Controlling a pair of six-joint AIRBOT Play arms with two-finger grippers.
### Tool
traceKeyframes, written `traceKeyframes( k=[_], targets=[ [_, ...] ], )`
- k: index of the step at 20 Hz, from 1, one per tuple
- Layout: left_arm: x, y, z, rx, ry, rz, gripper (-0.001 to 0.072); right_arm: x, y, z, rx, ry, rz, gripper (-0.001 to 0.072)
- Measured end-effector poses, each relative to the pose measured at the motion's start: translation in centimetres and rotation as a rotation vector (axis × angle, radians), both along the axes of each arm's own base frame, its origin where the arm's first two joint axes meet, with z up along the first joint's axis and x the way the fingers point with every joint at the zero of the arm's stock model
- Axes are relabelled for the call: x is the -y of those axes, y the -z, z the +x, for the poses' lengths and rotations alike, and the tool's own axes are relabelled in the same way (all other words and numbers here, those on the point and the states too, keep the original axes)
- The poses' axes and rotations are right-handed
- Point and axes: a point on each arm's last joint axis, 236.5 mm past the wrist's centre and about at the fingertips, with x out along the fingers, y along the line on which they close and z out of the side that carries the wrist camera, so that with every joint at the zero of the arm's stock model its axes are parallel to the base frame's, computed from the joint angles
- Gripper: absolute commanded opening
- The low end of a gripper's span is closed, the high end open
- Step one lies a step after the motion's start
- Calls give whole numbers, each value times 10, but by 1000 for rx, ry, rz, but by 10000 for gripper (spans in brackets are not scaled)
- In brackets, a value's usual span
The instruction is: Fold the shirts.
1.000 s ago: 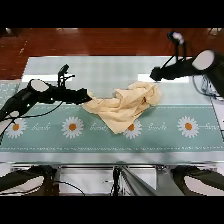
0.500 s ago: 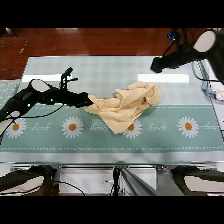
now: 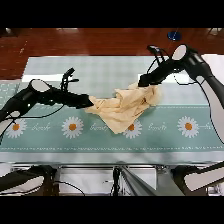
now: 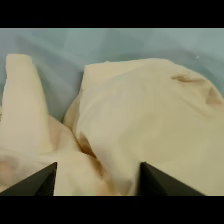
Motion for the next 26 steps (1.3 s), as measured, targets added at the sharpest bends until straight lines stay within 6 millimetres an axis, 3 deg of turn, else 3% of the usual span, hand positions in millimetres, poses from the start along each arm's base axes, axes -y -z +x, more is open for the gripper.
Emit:
traceKeyframes(
  k=[4,6,7,8,12,14,15,17,18,20,22,23,25,26],
  targets=[
    [3,0,-3,9,26,2,44,4,16,7,5,-4,-22,600],
    [6,0,-5,11,39,2,44,7,20,12,24,-2,-39,425],
    [7,0,-6,13,46,2,44,8,22,14,30,-1,-45,199],
    [8,0,-7,15,51,3,44,10,25,17,35,0,-50,24],
    [10,0,-9,16,63,3,44,10,25,28,79,0,-56,23],
    [8,-1,-8,18,58,2,42,10,4,39,147,-8,-56,22],
    [7,-3,-6,25,53,1,42,12,-11,46,189,-13,-63,22],
    [0,-18,1,66,35,-6,41,15,-64,61,322,-16,-75,22],
    [-4,-31,7,101,22,-11,41,18,-94,67,393,-13,-83,22],
    [-17,-78,27,222,-22,-28,41,26,-167,72,553,5,-99,23],
    [-36,-147,47,388,-83,-46,40,38,-246,65,715,49,-116,23],
    [-48,-191,54,490,-116,-55,40,46,-284,57,791,77,-128,23],
    [-69,-289,51,720,-171,-66,40,64,-357,31,936,144,-142,23],
    [-80,-339,41,838,-196,-65,41,73,-390,13,1002,179,-145,23]
  ],
)
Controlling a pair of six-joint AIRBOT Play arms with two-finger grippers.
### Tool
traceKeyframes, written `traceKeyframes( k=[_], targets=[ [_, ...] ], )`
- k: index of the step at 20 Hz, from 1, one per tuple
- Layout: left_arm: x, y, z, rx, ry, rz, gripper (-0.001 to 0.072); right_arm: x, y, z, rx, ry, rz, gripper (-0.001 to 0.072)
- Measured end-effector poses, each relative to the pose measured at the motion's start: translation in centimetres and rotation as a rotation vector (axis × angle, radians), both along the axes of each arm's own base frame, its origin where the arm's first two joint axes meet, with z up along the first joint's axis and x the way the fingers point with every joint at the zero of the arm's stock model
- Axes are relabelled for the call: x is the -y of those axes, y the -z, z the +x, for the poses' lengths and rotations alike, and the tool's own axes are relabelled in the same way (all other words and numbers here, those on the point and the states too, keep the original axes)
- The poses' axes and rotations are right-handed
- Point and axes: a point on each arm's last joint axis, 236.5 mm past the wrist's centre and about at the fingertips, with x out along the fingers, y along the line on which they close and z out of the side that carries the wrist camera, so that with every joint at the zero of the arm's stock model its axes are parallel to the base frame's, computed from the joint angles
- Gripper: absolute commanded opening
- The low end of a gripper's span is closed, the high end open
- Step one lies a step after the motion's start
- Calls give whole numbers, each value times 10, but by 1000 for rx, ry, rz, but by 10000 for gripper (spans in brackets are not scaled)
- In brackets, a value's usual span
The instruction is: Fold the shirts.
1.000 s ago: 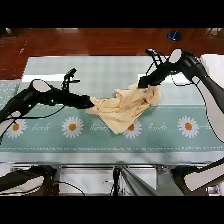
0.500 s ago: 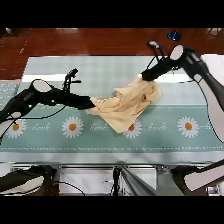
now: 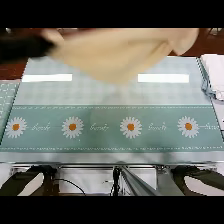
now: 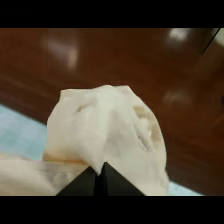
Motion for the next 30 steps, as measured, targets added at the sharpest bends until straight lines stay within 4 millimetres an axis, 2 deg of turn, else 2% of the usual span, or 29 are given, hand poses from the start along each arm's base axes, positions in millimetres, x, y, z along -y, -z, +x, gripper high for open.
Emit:
traceKeyframes(
  k=[1,3,4,6,7,9,10,13,15,17,20,22,25,30],
  targets=[
    [-8,-47,-16,115,-23,8,41,8,-30,-20,64,24,11,23],
    [-15,-120,-56,298,-53,30,41,21,-78,-62,168,61,47,23],
    [-17,-148,-78,369,-64,47,41,27,-95,-81,203,75,67,23],
    [-15,-181,-118,449,-68,67,41,36,-116,-119,238,100,107,23],
    [-11,-188,-136,460,-61,74,40,41,-121,-137,238,112,122,23],
    [-5,-186,-162,425,-37,86,41,48,-113,-167,181,133,136,23],
    [-1,-178,-173,383,-20,89,41,51,-105,-180,141,144,136,23],
    [7,-149,-199,231,20,104,41,57,-64,-211,-48,173,125,23],
    [8,-129,-209,133,36,115,41,58,-32,-221,-188,189,112,23],
    [6,-110,-210,43,38,120,41,53,-1,-220,-318,186,99,23],
    [1,-70,-200,-108,40,132,41,33,53,-205,-516,137,92,23],
    [-7,-31,-186,-234,32,147,41,18,91,-189,-633,98,97,23],
    [-16,40,-164,-420,34,154,41,3,141,-157,-727,74,110,23],
    [-25,135,-111,-534,-21,94,42,-22,210,-99,-788,22,140,23]
  ],
)
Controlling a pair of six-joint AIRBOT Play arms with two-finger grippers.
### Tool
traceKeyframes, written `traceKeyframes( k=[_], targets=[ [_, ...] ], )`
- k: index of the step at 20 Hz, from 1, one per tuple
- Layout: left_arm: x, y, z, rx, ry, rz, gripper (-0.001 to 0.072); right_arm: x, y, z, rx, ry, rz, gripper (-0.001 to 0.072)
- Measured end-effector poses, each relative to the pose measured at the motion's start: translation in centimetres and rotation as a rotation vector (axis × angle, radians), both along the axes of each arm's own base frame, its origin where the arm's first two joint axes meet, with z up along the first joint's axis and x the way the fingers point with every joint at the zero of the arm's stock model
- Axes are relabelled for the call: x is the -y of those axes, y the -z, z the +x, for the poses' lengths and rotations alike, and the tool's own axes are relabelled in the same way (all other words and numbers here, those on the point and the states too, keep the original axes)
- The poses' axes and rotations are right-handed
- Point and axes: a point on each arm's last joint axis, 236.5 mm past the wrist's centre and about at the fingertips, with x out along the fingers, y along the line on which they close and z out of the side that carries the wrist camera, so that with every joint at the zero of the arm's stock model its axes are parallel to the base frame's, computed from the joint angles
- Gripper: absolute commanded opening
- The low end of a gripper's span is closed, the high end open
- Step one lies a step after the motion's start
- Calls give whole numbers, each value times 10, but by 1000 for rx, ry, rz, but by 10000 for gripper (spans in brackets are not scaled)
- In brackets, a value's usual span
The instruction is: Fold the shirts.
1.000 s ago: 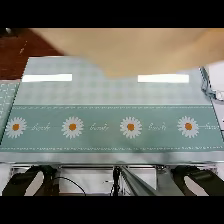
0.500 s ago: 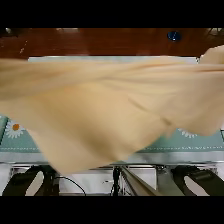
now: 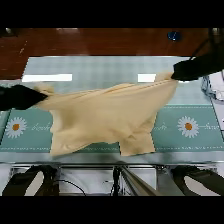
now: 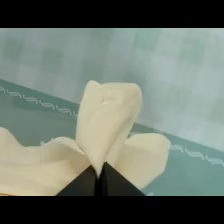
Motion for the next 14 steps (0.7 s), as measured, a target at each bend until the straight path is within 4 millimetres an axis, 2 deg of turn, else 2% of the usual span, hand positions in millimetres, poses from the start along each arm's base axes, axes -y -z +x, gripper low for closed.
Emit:
traceKeyframes(
  k=[3,7,10,14],
  targets=[
    [-12,41,39,21,-55,11,43,-10,35,40,14,-12,18,24],
    [-31,69,86,106,-109,65,43,-18,59,90,104,16,46,24],
    [-49,71,120,207,-176,110,43,-18,52,129,248,57,70,24],
    [-83,50,162,387,-326,166,43,-13,13,179,510,127,108,24]
  ],
)
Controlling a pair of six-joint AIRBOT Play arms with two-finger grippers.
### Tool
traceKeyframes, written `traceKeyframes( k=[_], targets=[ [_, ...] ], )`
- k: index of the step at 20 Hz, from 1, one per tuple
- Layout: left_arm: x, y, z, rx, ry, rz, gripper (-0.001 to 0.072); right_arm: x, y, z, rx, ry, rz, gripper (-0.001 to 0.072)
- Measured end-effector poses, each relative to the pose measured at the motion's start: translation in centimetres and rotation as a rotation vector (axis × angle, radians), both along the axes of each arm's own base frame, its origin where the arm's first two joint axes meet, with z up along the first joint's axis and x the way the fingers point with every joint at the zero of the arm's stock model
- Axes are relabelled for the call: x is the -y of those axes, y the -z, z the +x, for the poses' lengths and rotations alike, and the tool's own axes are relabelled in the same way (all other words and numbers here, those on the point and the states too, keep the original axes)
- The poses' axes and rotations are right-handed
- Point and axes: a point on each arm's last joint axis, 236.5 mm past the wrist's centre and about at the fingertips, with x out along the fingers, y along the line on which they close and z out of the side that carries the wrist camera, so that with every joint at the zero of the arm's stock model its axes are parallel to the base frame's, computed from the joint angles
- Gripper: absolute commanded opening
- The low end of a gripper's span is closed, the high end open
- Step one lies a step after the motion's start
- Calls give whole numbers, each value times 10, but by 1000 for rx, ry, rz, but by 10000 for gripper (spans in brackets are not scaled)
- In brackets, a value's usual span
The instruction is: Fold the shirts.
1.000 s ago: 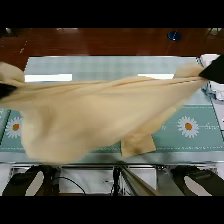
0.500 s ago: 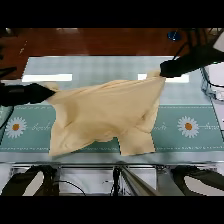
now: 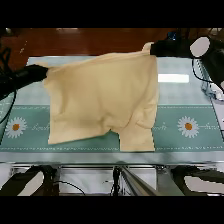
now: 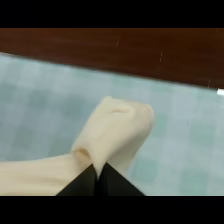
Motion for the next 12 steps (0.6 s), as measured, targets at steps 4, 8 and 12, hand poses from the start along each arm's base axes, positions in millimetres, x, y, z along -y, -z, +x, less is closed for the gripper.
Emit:
traceKeyframes(
  k=[4,8,12],
  targets=[
    [-17,-13,24,115,-78,59,43,8,-29,26,177,36,-8,24],
    [-9,9,41,112,-64,110,43,10,-16,39,199,35,-45,25],
    [1,52,53,36,-39,127,46,8,33,42,95,15,-70,26]
  ],
)
